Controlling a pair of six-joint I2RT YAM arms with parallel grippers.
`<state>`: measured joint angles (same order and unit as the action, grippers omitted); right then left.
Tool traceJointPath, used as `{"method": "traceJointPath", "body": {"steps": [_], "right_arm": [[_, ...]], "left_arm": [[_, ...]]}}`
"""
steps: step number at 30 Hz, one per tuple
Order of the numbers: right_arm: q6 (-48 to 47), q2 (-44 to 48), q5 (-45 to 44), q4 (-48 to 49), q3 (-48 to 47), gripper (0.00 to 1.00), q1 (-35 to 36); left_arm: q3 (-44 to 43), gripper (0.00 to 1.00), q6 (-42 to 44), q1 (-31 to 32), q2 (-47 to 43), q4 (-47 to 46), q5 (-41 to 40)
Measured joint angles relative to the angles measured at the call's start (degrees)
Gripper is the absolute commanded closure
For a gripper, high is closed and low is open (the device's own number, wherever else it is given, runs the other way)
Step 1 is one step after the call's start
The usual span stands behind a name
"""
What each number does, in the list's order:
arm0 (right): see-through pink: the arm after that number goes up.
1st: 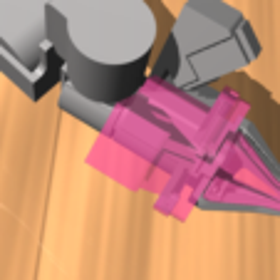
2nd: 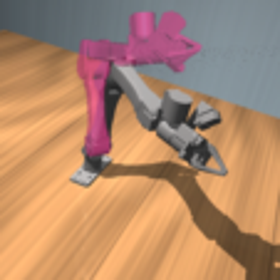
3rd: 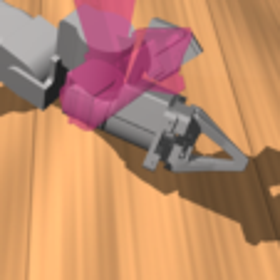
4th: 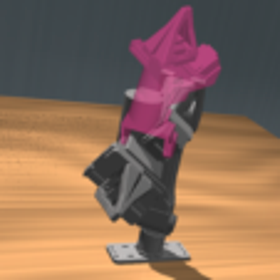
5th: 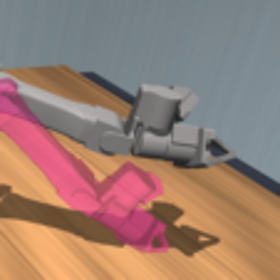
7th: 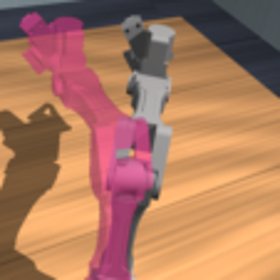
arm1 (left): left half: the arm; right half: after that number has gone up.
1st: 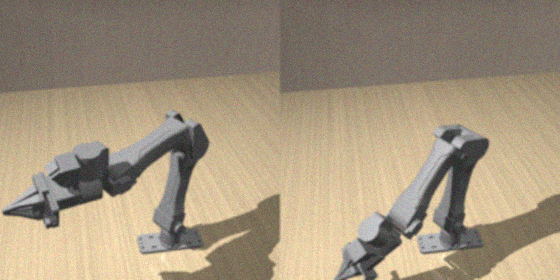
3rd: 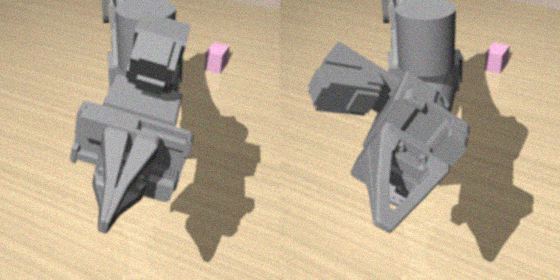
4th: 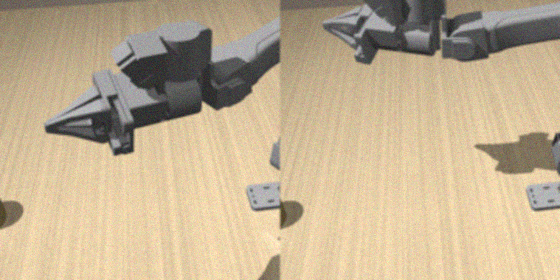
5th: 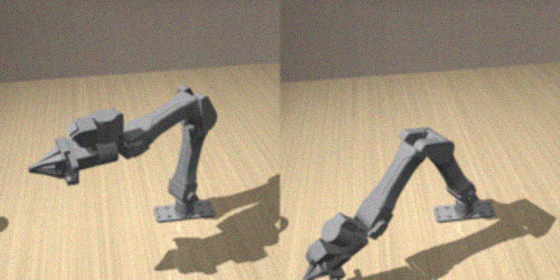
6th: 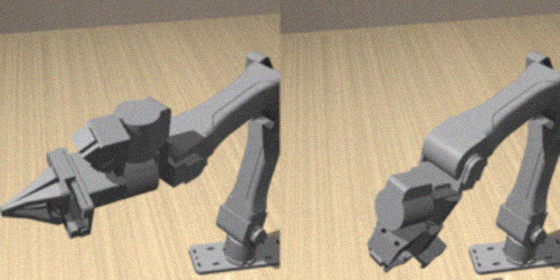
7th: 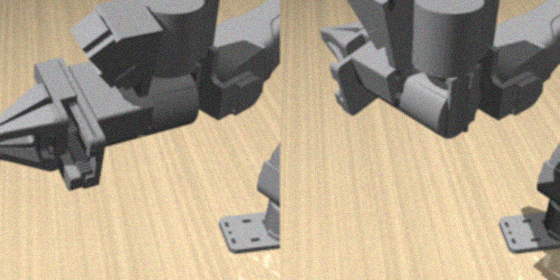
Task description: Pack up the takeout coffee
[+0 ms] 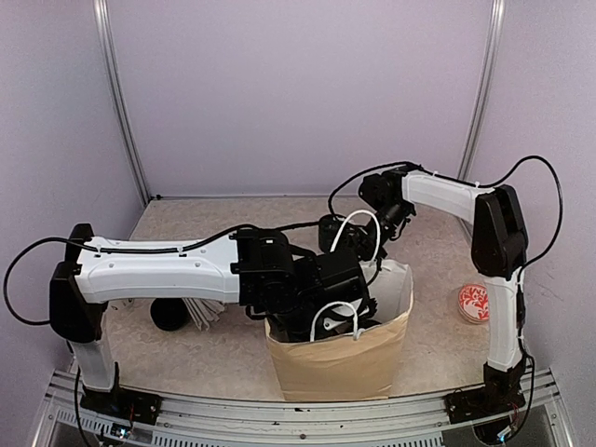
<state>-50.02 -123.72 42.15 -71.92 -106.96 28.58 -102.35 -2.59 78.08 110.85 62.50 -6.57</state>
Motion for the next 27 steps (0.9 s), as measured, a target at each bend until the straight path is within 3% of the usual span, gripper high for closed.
{"method": "traceJointPath", "body": {"steps": [12, 13, 14, 27], "right_arm": [[2.36, 6.86, -2.97, 2.19, 3.04, 0.51, -0.44], [2.58, 7.39, -3.23, 2.34, 3.32, 0.51, -0.48], [2.78, 7.87, -3.50, 2.49, 3.63, 0.51, -0.52], [3.89, 10.27, -5.42, 2.86, 4.61, 0.51, -1.38]], "left_arm": [[-4.13, 0.14, -3.69, 2.25, 2.23, 3.13, -6.05], [-4.39, 0.04, -3.91, 2.25, 2.23, 3.17, -6.36], [-4.55, 0.02, -4.04, 2.19, 2.23, 3.10, -6.56], [-6.38, 0.01, -3.98, 1.38, 1.49, 1.70, -8.15]]}}
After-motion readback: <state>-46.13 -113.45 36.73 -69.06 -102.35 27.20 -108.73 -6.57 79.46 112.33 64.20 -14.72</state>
